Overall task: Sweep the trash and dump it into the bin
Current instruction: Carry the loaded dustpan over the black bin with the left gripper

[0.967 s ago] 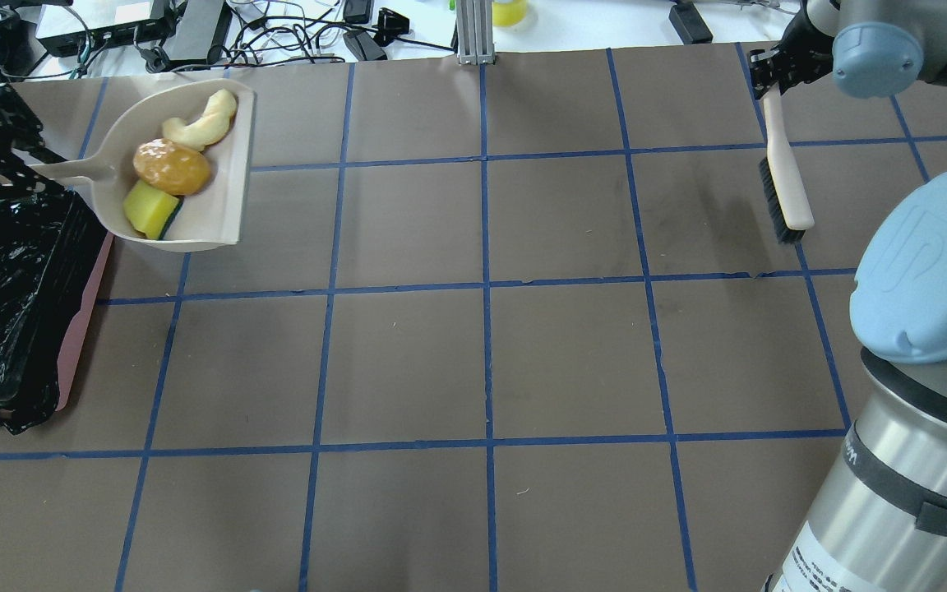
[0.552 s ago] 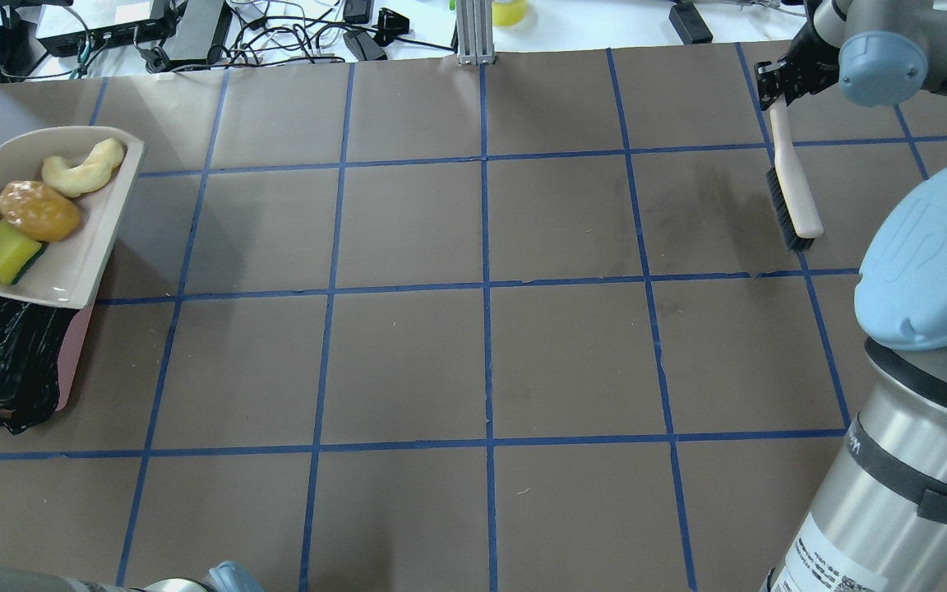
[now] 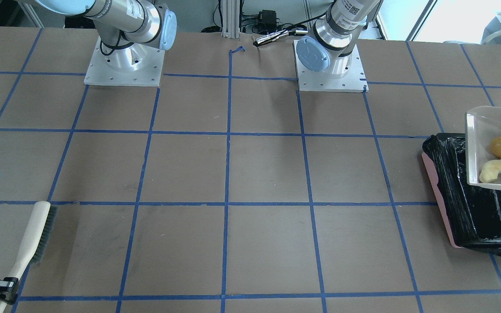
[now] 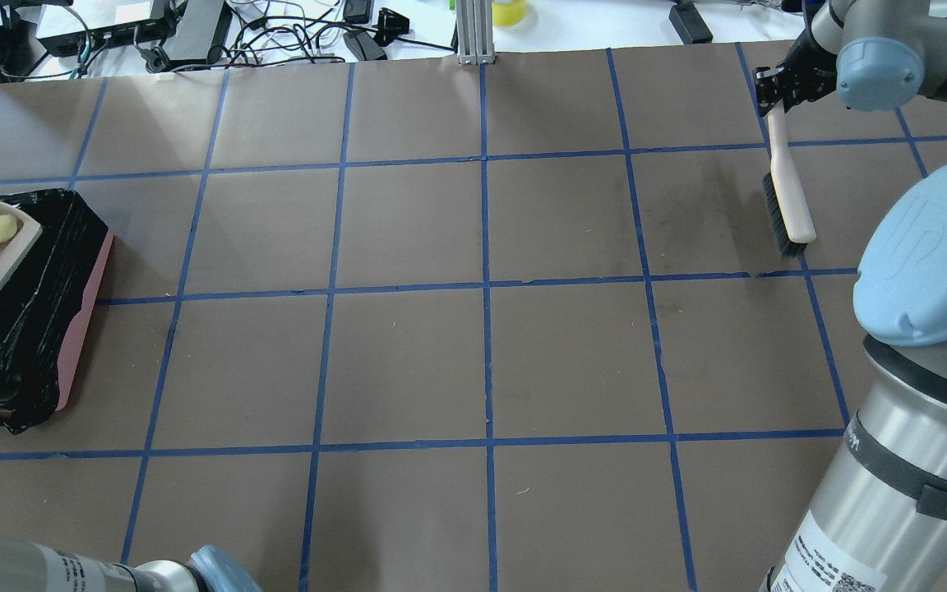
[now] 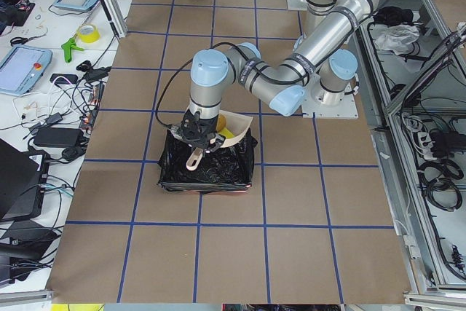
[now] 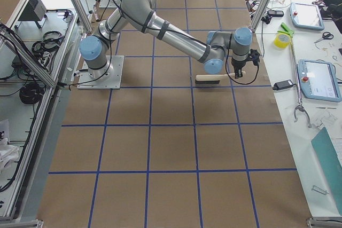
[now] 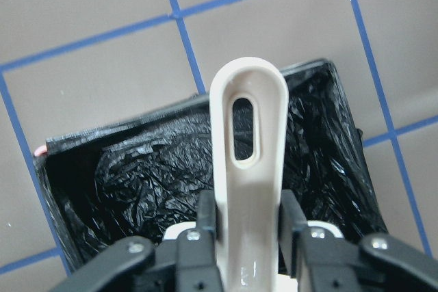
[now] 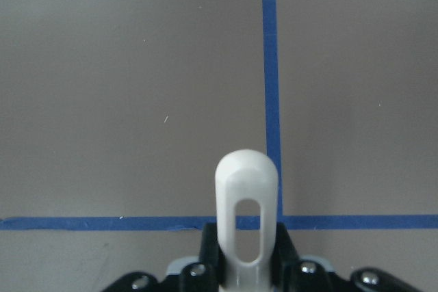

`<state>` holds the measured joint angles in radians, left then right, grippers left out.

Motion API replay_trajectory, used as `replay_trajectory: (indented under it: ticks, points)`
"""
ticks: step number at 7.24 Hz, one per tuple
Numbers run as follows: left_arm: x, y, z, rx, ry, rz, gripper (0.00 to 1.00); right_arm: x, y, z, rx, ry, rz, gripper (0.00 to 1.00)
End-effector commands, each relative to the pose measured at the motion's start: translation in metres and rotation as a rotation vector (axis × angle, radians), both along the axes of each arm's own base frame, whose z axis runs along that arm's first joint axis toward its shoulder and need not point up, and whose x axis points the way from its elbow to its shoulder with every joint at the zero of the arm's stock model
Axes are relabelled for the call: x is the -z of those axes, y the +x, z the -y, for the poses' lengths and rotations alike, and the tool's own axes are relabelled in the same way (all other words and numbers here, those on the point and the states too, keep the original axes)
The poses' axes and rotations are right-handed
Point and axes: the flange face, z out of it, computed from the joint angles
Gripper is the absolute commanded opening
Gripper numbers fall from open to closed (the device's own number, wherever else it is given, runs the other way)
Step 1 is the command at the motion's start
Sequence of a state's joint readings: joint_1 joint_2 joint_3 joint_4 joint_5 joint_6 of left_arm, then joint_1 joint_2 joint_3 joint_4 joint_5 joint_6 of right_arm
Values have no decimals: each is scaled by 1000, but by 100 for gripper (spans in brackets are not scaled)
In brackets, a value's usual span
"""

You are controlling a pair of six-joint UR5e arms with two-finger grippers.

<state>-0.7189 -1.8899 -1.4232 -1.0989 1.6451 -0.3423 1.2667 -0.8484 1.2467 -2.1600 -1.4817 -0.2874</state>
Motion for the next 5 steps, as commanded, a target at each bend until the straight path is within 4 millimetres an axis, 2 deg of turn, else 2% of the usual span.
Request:
replay_trajectory:
  ticks: [1, 3, 4, 5]
  points:
    - [15, 21, 9, 52, 10, 89, 0, 5, 1, -2, -3, 11, 3, 24]
    - [21, 35, 11, 43, 26, 194, 0, 6, 1, -1, -6, 9, 3, 25]
    - [25, 38, 11, 34, 30, 219, 0, 9, 1, -1, -8, 13, 4, 28]
    - [25, 36, 13, 35, 23, 231, 0, 11, 1, -1, -7, 17, 4, 36]
